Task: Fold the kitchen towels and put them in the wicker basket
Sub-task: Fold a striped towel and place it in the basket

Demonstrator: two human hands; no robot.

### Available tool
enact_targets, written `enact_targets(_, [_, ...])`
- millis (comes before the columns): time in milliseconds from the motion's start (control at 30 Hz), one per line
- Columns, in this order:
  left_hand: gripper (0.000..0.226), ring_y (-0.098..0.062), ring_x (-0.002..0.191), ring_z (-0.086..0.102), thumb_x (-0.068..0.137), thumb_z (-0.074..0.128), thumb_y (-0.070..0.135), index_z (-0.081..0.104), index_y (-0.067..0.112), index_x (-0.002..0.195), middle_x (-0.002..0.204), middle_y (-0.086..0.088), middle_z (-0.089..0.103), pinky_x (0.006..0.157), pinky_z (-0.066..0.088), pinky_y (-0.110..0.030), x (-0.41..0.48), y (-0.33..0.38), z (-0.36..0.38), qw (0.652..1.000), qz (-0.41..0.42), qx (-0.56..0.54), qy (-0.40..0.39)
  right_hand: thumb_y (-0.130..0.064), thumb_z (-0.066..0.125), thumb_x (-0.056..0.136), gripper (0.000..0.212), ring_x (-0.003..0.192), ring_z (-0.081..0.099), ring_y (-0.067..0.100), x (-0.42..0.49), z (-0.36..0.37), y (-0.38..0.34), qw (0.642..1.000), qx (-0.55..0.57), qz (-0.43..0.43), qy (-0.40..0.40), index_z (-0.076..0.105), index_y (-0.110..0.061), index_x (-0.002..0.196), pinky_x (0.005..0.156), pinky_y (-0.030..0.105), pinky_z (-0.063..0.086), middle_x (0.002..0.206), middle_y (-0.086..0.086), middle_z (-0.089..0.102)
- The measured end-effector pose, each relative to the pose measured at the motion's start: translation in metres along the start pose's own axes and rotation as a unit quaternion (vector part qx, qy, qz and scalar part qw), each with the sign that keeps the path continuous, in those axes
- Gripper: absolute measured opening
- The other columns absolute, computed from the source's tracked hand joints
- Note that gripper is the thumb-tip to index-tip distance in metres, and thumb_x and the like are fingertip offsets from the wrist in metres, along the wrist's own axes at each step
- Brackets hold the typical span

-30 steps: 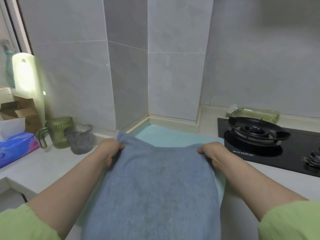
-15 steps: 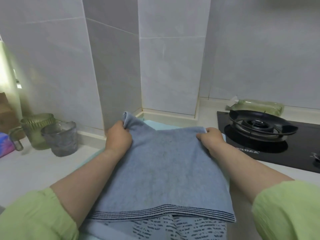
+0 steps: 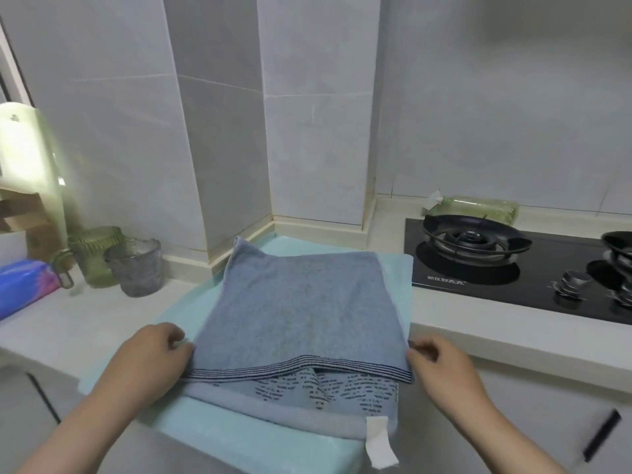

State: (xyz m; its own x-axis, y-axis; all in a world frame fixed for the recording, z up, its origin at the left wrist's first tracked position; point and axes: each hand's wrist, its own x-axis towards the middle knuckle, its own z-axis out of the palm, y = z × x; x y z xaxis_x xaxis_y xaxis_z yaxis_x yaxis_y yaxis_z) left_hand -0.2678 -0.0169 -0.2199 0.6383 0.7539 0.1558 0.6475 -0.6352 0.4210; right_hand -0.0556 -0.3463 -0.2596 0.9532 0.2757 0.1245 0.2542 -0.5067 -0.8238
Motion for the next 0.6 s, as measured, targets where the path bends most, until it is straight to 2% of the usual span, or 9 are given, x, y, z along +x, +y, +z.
enact_targets(67, [0.023,-0.020,0.068,0.051,0.087,0.059,0.031,0.053,0.018,0.069,0.069,0.001,0.053,0.058,0.035,-0.031,-0.003,0.008,-0.004,1.000,0.005,0.007,-0.010,-0.022,0.060,0.090,0.019,0.067,0.059,0.018,-0.011,0.004,0.003,0.995,0.060,0.060,-0.058,0.064,-0.011,0.076,0.067,0.032,0.045,0.072,-0.003,0.067])
enact_targets(133, [0.033,-0.021,0.058,0.046,0.082,0.063,0.029,0.044,0.017,0.058,0.058,0.000,0.048,0.054,0.032,-0.030,-0.002,0.015,-0.006,1.000,0.001,-0.005,-0.024,-0.022,0.055,0.096,0.021,0.059,0.051,0.016,-0.018,0.008,-0.001,0.971,0.171,0.129,-0.107,0.062,-0.009,0.080,0.064,0.030,0.045,0.068,0.001,0.062])
enact_targets(233, [0.025,-0.022,0.056,0.049,0.075,0.071,0.029,0.056,0.019,0.057,0.059,-0.003,0.055,0.056,0.037,-0.027,0.000,0.020,-0.009,0.996,-0.022,-0.055,-0.068,-0.017,0.055,0.098,0.019,0.058,0.053,0.012,-0.025,0.004,-0.009,0.951,0.241,0.172,-0.095,0.064,-0.007,0.084,0.059,0.025,0.050,0.068,0.003,0.063])
enact_targets(333, [0.020,-0.021,0.055,0.049,0.072,0.071,0.024,0.057,0.020,0.059,0.059,-0.002,0.055,0.056,0.037,-0.026,-0.002,0.019,-0.010,0.996,-0.027,-0.020,-0.083,-0.015,0.058,0.096,0.017,0.055,0.054,0.012,-0.028,-0.002,-0.013,0.945,0.265,0.177,-0.076,0.062,-0.007,0.081,0.055,0.023,0.052,0.067,0.005,0.065])
enact_targets(400, [0.023,-0.022,0.053,0.045,0.071,0.069,0.022,0.052,0.018,0.056,0.055,-0.002,0.049,0.053,0.034,-0.026,-0.003,0.020,-0.011,0.996,-0.028,0.007,-0.087,-0.015,0.059,0.095,0.017,0.059,0.058,0.013,-0.030,-0.004,-0.014,0.943,0.271,0.181,-0.066,0.061,-0.009,0.080,0.059,0.025,0.055,0.072,0.007,0.067])
enact_targets(500, [0.034,-0.018,0.053,0.044,0.076,0.070,0.030,0.046,0.013,0.060,0.058,-0.002,0.047,0.050,0.029,-0.026,-0.005,0.024,-0.014,0.994,-0.051,0.024,-0.099,-0.018,0.060,0.095,0.011,0.081,0.065,0.021,-0.033,-0.008,-0.015,0.928,0.303,0.205,-0.077,0.064,-0.008,0.091,0.070,0.030,0.057,0.090,0.011,0.068])
enact_targets(600, [0.024,-0.016,0.062,0.051,0.077,0.068,0.027,0.051,0.011,0.073,0.071,-0.003,0.054,0.051,0.032,-0.027,-0.006,0.029,-0.017,0.990,-0.055,0.062,-0.112,-0.019,0.062,0.093,0.014,0.090,0.065,0.024,-0.033,-0.010,-0.014,0.907,0.334,0.234,-0.102,0.066,-0.008,0.102,0.073,0.032,0.056,0.096,0.010,0.067])
